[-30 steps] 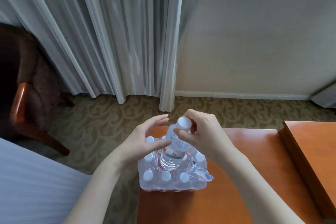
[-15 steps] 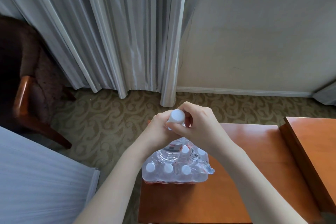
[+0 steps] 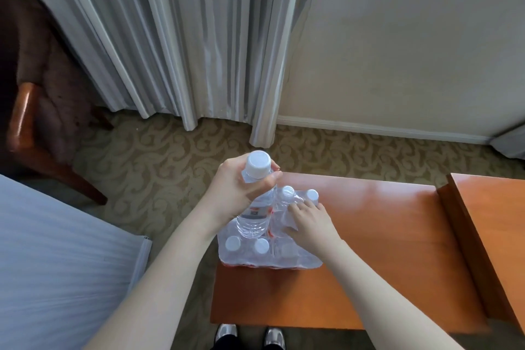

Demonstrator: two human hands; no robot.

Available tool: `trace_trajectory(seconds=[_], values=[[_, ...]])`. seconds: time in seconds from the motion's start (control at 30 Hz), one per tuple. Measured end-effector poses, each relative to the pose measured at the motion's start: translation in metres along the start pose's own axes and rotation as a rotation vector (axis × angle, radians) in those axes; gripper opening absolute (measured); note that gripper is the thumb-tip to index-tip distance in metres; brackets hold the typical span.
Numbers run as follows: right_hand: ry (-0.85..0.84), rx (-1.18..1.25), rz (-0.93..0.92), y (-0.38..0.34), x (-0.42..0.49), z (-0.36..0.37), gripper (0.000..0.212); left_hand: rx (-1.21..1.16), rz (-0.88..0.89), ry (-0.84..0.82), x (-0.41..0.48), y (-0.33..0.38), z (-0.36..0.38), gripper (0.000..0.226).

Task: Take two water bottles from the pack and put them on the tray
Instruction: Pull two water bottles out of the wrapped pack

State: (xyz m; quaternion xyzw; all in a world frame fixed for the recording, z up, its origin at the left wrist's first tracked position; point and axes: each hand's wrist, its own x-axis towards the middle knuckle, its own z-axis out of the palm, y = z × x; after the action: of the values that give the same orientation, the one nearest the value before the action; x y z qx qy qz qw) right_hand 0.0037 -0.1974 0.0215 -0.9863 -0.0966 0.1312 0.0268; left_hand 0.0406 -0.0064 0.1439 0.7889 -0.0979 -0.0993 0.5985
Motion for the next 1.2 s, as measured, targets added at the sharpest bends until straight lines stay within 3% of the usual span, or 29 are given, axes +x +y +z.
trace_trajectory(seconds=[0.13, 0.27, 0.53, 0.7, 0.8, 0.93, 1.03, 1.2], values=[[-0.043, -0.16, 0.063, -0.006, 0.016, 0.013, 0.045, 0.0, 0.002, 0.006, 0.001, -0.003, -0.001, 0.007], [-0.054, -0.075, 0.144, -0.009, 0.027, 0.025, 0.039, -0.047, -0.005, 0.004, 0.002, -0.006, -0.002, 0.016], [0.175, 0.403, 0.26, -0.003, 0.013, 0.022, 0.035, -0.049, 0.0, 0.007, 0.004, 0.001, -0.002, 0.007], [0.374, 0.725, 0.268, 0.002, -0.012, -0.039, 0.039, -0.073, 0.005, 0.007, 0.004, 0.013, -0.005, 0.005], [0.494, 1.089, 0.315, 0.003, -0.031, -0.084, 0.037, -0.074, 0.02, -0.001, 0.003, 0.024, -0.007, 0.008], [0.609, 1.379, 0.161, -0.011, -0.05, -0.137, 0.029, -0.064, 0.053, 0.005, 0.002, 0.043, -0.012, 0.011], [0.658, 1.269, 0.066, -0.017, -0.062, -0.171, 0.019, -0.067, 0.079, -0.006, 0.001, 0.058, -0.016, 0.011], [0.696, 1.091, 0.038, -0.011, -0.081, -0.204, 0.026, -0.062, 0.139, -0.03, -0.001, 0.085, -0.014, 0.015]])
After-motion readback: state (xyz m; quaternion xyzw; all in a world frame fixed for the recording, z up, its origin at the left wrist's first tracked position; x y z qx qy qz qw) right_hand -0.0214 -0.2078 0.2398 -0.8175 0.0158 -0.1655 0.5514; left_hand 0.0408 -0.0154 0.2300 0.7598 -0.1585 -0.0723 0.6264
